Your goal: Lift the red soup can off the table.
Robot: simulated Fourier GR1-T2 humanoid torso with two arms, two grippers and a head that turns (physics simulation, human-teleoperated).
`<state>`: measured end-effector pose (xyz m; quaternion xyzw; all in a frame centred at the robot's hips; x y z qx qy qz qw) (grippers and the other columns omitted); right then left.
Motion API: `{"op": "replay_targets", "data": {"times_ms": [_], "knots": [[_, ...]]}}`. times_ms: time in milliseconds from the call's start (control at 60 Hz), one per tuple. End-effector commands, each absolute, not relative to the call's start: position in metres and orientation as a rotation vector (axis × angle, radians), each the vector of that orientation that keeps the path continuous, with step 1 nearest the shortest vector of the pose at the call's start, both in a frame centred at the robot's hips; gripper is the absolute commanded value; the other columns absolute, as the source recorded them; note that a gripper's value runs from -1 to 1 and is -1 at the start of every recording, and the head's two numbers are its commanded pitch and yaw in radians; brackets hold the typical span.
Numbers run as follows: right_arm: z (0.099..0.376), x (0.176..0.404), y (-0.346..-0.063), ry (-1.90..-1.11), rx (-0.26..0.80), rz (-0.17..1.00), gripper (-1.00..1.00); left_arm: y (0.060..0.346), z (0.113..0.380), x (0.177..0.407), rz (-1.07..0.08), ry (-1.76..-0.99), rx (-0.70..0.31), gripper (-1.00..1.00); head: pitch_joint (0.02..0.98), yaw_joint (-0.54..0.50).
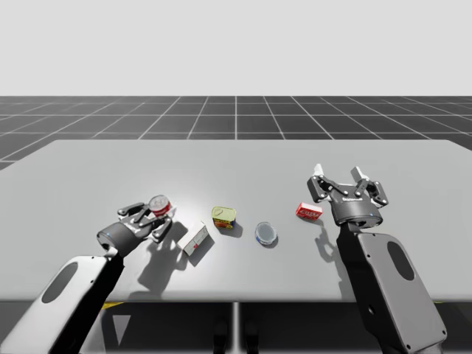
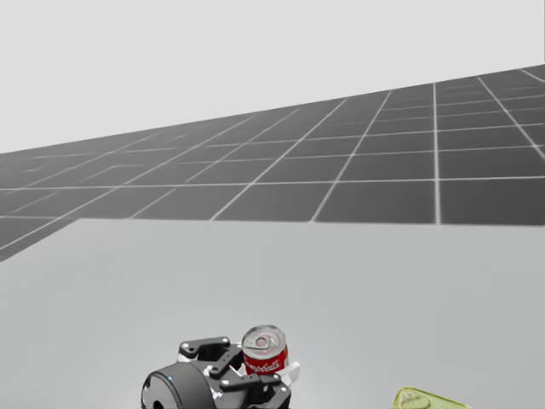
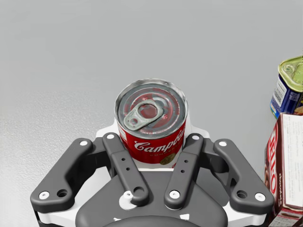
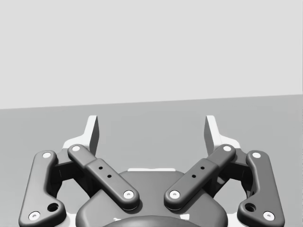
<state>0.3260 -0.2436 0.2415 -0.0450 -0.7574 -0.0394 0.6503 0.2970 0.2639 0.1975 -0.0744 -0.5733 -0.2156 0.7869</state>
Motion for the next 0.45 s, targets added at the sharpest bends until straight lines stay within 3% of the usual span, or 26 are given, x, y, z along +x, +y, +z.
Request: {"op": "replay_targets", "data": {"times_ms": [17, 250, 450], "knots": [[0.241, 0.327, -0.244, -1.716, -0.11, -0.085, -1.0, 0.251, 0.244, 0.307, -0.593, -1.32, -0.205, 1.0, 0.406, 0.39], [0.241, 0.328, -0.245, -1.719, -0.105, -0.073, -1.0, 0.251, 0.293, 0.31, -0.631, -1.416, -0.162, 1.0, 0.403, 0.39], [0.239, 0.328, -0.245, -1.722, -0.099, -0.045, -1.0, 0.249, 0.349, 0.308, -0.656, -1.545, -0.089, 1.0, 0.404, 0.38]]}}
